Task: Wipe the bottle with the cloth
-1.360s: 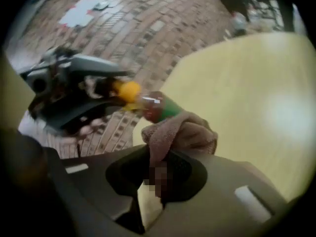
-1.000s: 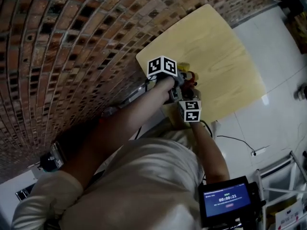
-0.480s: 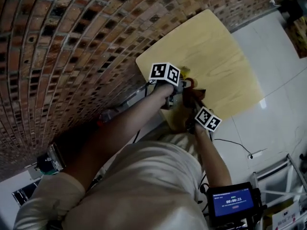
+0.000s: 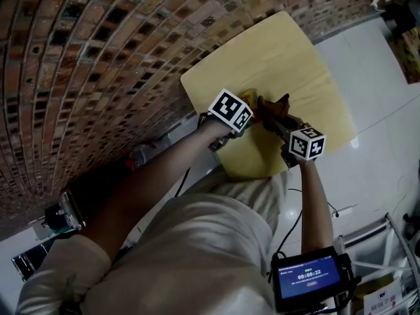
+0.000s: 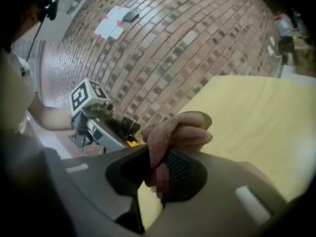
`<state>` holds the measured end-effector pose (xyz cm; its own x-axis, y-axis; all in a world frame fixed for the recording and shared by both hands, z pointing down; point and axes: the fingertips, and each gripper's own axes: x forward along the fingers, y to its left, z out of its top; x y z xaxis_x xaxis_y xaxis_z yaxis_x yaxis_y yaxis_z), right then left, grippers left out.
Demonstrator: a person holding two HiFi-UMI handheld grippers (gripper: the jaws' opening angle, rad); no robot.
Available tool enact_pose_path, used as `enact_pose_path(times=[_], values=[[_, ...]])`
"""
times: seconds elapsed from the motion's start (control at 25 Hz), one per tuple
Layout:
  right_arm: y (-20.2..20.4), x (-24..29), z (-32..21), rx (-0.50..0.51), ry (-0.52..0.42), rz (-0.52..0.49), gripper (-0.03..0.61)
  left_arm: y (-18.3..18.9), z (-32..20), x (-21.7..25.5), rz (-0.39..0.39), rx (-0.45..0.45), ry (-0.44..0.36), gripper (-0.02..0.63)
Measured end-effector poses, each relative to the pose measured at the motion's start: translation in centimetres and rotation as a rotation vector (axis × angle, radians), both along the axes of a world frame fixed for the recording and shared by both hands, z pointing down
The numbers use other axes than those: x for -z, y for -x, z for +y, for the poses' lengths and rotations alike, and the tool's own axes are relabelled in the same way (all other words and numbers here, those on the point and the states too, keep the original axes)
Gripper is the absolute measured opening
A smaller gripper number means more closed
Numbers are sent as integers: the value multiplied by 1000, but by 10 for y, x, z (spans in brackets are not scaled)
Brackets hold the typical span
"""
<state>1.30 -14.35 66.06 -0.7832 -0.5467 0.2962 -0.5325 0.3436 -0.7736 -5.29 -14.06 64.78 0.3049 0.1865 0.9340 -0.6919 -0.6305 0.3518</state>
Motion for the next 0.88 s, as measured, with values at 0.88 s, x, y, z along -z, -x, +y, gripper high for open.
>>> enact_pose_path(times=[0.88], values=[[-77,-42,28,-238,217,43,67,-1,9,7,97,36,-191,270]])
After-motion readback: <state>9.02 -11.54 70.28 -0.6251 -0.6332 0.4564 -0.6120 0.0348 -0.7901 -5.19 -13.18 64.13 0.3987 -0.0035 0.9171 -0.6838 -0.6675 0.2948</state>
